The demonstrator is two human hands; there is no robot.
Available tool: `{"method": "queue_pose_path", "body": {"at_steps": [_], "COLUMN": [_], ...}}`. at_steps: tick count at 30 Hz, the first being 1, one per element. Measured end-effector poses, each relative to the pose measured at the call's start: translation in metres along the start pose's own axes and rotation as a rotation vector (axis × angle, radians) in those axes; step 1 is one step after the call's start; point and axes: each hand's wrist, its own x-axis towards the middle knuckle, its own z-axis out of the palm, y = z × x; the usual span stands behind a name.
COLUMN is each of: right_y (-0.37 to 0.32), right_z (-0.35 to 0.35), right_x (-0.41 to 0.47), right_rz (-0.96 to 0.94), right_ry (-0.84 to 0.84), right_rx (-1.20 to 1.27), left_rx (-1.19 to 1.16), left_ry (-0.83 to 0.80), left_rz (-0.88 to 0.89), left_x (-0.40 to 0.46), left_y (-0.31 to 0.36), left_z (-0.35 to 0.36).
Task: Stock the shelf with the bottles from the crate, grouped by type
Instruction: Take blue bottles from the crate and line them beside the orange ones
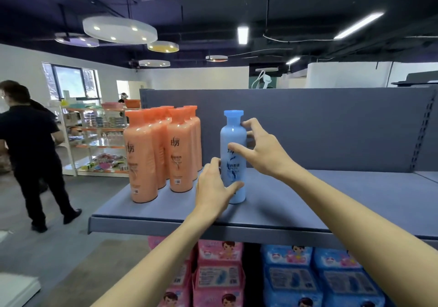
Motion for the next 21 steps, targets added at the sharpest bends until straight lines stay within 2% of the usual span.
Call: {"method": "queue_pose_path", "body": {"at_steps": [7,21], "right_y": [0.015,0.060], "right_z": [0.034,0.062], "right_x": [0.051,0.126], "right_rz": [0.069,0.118], "right_ry": [0.011,0.063], "right_rx": [-0.108,-0.168], "left_rx": [0.118,0.164], "left_ry": [0.019,0.070], "left_rz": [-0.077,-0.188], "left_x": [0.048,0.118], "left_y": [-0.022,-0.043], "left_z": [0.012,0.054]}}
